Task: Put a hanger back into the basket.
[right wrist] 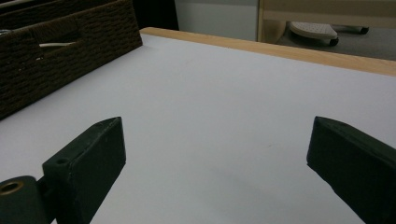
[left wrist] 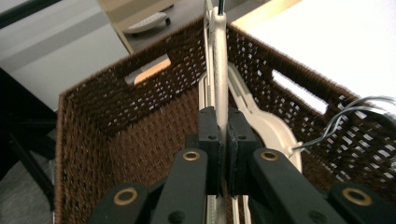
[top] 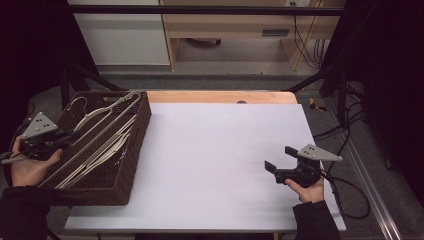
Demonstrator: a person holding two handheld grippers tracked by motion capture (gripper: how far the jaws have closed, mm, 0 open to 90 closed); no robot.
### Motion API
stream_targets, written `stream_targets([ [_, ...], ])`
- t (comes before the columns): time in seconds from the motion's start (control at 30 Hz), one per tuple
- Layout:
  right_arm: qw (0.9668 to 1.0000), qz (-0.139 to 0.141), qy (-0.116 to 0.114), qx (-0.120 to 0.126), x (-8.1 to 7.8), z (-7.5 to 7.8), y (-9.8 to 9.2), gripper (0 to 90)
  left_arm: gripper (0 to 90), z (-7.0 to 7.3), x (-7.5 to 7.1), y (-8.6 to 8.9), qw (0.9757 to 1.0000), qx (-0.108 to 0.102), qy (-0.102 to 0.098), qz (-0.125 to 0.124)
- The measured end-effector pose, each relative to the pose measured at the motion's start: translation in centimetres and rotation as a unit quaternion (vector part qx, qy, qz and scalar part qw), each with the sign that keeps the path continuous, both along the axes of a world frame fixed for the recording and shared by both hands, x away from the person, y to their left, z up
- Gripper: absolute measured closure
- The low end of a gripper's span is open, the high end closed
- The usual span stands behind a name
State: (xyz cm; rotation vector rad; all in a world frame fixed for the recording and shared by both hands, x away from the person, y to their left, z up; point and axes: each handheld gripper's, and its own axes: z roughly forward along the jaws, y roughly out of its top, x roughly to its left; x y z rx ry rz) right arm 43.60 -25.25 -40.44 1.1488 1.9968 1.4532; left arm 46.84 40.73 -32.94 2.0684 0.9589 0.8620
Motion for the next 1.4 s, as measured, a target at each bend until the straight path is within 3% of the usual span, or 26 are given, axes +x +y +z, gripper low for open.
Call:
stream_targets([
  [0.2,1.0,-0.002,0.0,-0.002,0.0,-0.1,0.1,4.9,86.6,-3.1,0.9,-1.0,0.9987,0.038,0.032,0.014],
  [0.27,1.0,0.0,0.001,-0.001,0.0,-0.1,0.1,4.8,86.6,-4.0,0.9,-0.9,0.9985,0.033,0.039,0.016],
  [0.33,1.0,-0.001,0.001,-0.001,0.0,-0.1,0.1,4.9,86.5,-4.4,0.7,-0.7,0.9986,0.026,0.04,0.021],
  [0.43,1.0,0.004,0.001,-0.009,0.1,-0.2,0.1,4.9,85.0,-4.7,0.8,-0.7,0.9967,0.041,0.064,0.027],
  [0.53,1.0,0.003,0.003,-0.008,0.1,-0.3,0.3,4.9,80.4,-4.8,1.0,-1.0,0.9942,0.043,0.096,0.022],
  [0.7,1.0,0.003,0.003,-0.007,0.0,-0.3,0.3,4.9,70.0,-4.9,1.0,-1.2,0.9939,0.043,0.1,0.017],
  [0.8,1.0,0.005,0.004,-0.007,0.0,-0.2,0.2,4.9,57.8,-4.3,0.8,-0.9,0.9958,0.01,0.089,0.016],
  [0.93,1.0,0.002,0.002,-0.002,-0.1,-0.1,0.2,4.9,46.5,-2.8,0.0,-0.9,0.9978,-0.04,0.051,0.014],
  [1.03,1.0,0.001,0.001,0.002,-0.2,0.1,0.1,4.8,39.3,-1.5,-0.7,-1.2,0.9963,-0.082,0.024,0.012],
  [1.13,1.0,-0.002,-0.003,0.007,-0.4,0.3,0.0,4.6,31.4,-0.7,-1.7,-2.3,0.9917,-0.128,-0.005,0.002],
  [1.23,0.9999,-0.002,-0.008,0.009,-0.6,0.6,-0.2,4.0,21.6,-0.4,-2.7,-3.8,0.9839,-0.177,-0.022,-0.015],
  [1.3,0.9999,-0.001,-0.013,0.008,-0.7,0.8,-0.4,3.6,12.7,-0.5,-3.3,-4.9,0.9801,-0.195,-0.029,-0.024],
  [1.37,0.9998,-0.002,-0.015,0.011,-0.8,0.9,-0.4,3.4,9.6,-0.6,-3.8,-5.9,0.9756,-0.214,-0.031,-0.036],
  [1.4,0.9998,-0.003,-0.016,0.011,-0.8,0.9,-0.5,3.3,8.0,-0.7,-4.0,-6.4,0.975,-0.216,-0.032,-0.04],
])
